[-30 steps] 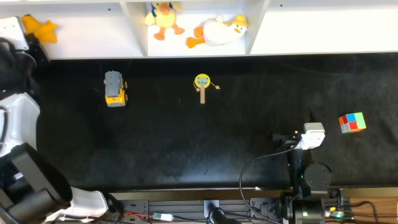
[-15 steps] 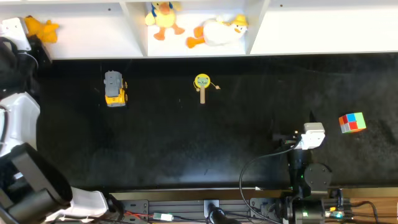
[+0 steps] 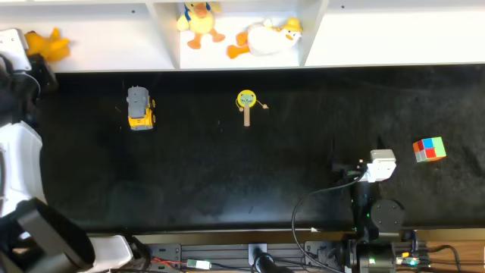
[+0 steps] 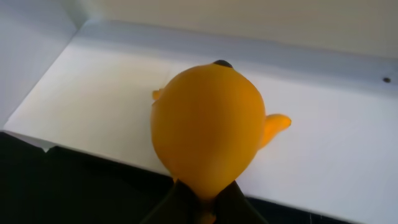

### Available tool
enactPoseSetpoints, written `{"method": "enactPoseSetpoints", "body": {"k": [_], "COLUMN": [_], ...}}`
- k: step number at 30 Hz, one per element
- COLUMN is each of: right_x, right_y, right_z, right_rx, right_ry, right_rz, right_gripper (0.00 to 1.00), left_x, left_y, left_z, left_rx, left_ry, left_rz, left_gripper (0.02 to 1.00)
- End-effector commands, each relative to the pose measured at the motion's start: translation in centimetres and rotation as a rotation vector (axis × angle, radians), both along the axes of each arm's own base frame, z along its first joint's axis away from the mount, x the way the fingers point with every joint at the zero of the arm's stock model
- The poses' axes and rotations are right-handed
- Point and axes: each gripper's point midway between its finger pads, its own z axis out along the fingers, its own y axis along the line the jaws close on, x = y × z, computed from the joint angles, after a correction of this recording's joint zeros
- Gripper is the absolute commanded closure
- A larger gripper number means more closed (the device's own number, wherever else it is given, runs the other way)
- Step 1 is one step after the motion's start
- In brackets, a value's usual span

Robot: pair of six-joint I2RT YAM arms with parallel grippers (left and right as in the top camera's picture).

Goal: Store Toys

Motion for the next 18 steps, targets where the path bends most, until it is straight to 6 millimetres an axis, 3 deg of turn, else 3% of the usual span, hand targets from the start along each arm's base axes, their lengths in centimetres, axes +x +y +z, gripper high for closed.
{"method": "enactPoseSetpoints", "body": {"k": [1, 18], "right_x": [0.0, 0.0], "right_y": [0.1, 0.1], "right_z": [0.2, 0.2], "right_rx": [0.004, 0.004], "right_ry": [-0.010, -0.010], "right_rz": [0.007, 0.007], "right_gripper": [0.005, 0.005], "left_x": [-0.6, -1.1], "left_y": [0.0, 1.0], "left_z": [2.4, 2.6], "left_rx": [0.049, 0.096], "left_ry": [-0.034, -0.017], "left_rz": [-0.008, 0.041], "left_gripper": [0.982, 0.980]}}
